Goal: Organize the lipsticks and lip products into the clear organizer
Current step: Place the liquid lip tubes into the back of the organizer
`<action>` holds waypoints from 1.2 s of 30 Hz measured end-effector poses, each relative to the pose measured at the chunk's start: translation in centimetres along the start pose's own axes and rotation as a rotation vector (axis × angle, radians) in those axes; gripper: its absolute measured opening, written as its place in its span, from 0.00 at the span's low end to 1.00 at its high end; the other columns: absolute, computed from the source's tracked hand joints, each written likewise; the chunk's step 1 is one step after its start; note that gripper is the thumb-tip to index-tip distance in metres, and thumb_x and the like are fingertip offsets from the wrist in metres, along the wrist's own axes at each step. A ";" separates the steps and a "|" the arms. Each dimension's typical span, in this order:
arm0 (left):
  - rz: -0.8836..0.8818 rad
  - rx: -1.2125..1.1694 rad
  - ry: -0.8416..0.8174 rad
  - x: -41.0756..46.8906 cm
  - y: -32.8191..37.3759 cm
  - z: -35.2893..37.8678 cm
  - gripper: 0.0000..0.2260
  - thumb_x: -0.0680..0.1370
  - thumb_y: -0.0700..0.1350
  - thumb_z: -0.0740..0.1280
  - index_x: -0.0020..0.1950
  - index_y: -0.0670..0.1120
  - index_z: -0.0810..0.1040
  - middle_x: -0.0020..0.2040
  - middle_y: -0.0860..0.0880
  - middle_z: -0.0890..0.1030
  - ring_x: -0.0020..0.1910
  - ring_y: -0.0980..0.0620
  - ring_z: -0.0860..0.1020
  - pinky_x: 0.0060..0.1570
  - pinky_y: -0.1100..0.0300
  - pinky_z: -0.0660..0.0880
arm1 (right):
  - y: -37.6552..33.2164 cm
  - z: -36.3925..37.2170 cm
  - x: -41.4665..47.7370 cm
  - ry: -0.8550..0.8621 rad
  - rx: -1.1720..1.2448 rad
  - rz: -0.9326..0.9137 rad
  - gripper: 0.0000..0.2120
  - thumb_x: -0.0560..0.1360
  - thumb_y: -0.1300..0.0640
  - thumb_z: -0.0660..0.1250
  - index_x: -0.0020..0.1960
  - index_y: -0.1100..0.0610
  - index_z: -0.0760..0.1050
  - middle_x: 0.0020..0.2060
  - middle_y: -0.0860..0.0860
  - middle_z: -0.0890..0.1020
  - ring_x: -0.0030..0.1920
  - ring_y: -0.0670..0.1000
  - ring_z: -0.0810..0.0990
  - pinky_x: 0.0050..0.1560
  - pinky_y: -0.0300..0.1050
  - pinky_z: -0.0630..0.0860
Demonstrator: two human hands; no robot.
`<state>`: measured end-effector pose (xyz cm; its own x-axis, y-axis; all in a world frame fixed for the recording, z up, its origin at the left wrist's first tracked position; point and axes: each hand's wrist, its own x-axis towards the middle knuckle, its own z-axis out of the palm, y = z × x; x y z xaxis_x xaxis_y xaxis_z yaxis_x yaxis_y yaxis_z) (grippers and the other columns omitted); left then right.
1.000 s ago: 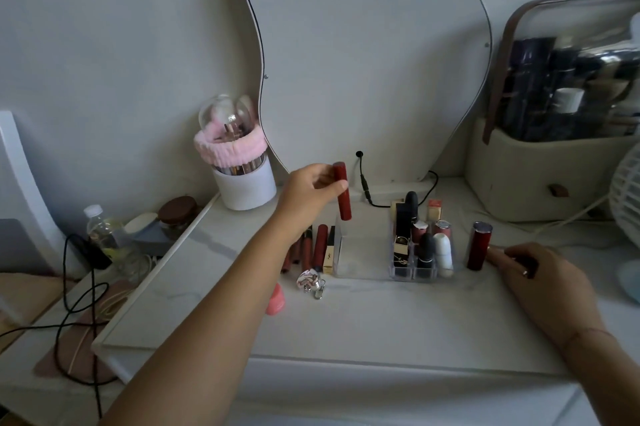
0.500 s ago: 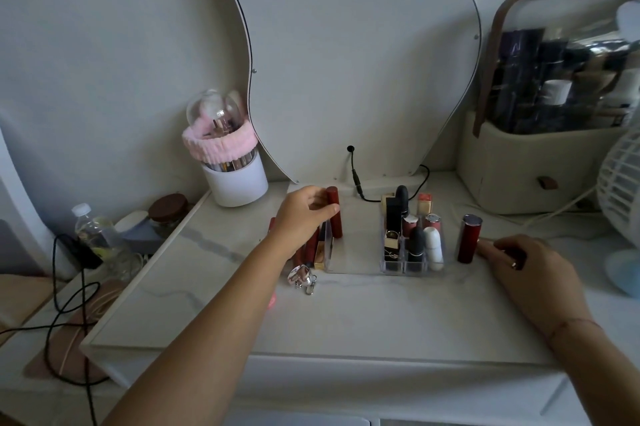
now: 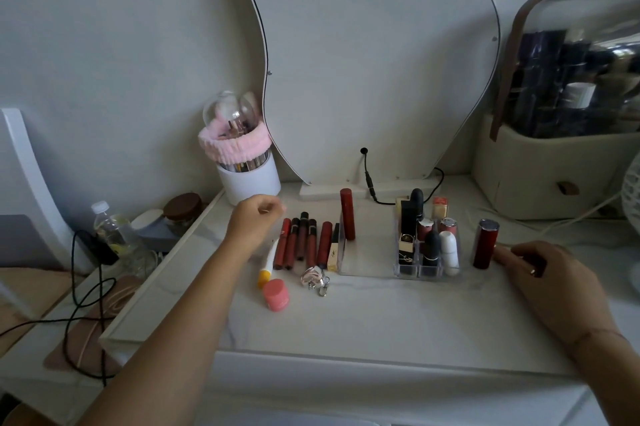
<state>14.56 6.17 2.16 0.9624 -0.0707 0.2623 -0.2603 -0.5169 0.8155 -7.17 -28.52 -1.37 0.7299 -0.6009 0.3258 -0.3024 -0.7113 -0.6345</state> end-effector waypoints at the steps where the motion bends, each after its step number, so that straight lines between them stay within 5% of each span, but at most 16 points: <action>1: -0.031 0.047 -0.004 0.3 -0.5 0.0 0.08 0.72 0.46 0.70 0.50 0.46 0.81 0.45 0.50 0.82 0.48 0.51 0.80 0.46 0.63 0.71 | 0.0 0.0 0.0 0.000 0.006 -0.003 0.11 0.72 0.46 0.67 0.46 0.54 0.77 0.42 0.54 0.78 0.41 0.54 0.73 0.41 0.46 0.69; 6: -0.132 0.195 -0.157 1.1 -1.3 1.6 0.12 0.70 0.49 0.72 0.48 0.42 0.82 0.46 0.44 0.84 0.47 0.47 0.80 0.52 0.54 0.76 | -0.1 -0.1 0.0 0.007 0.003 -0.031 0.09 0.71 0.52 0.69 0.46 0.56 0.79 0.43 0.58 0.81 0.42 0.58 0.76 0.41 0.46 0.69; 20: -0.215 0.104 -0.127 2.0 -1.0 1.6 0.05 0.68 0.40 0.74 0.42 0.43 0.83 0.43 0.41 0.84 0.45 0.43 0.82 0.53 0.49 0.79 | -0.2 -0.2 0.0 0.012 -0.002 -0.028 0.09 0.72 0.52 0.68 0.46 0.57 0.79 0.44 0.58 0.81 0.44 0.60 0.76 0.43 0.47 0.70; 24: -0.251 0.105 -0.186 2.1 -0.9 1.3 0.12 0.68 0.37 0.74 0.51 0.40 0.81 0.49 0.39 0.83 0.50 0.42 0.81 0.56 0.50 0.77 | -0.2 -0.2 0.0 0.007 -0.012 -0.030 0.12 0.72 0.49 0.67 0.47 0.57 0.79 0.44 0.58 0.80 0.43 0.58 0.76 0.42 0.47 0.70; 33: -0.217 0.364 -0.133 1.4 0.6 2.0 0.05 0.66 0.38 0.70 0.33 0.40 0.74 0.33 0.43 0.74 0.36 0.47 0.72 0.38 0.58 0.69 | -0.4 -0.3 -0.1 0.007 0.000 -0.029 0.13 0.72 0.48 0.67 0.48 0.58 0.78 0.43 0.56 0.79 0.41 0.55 0.73 0.42 0.47 0.70; 36: -0.223 0.302 -0.091 1.6 0.5 2.1 0.03 0.66 0.38 0.70 0.37 0.40 0.78 0.35 0.41 0.77 0.37 0.47 0.72 0.39 0.58 0.69 | -0.4 -0.3 -0.1 -0.002 -0.003 -0.025 0.13 0.72 0.49 0.67 0.49 0.58 0.78 0.43 0.56 0.78 0.42 0.54 0.73 0.43 0.47 0.70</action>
<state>16.09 4.03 1.89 0.9993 0.0036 0.0376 -0.0219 -0.7552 0.6551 -7.29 -28.27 -0.97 0.7386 -0.5822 0.3399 -0.2860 -0.7272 -0.6240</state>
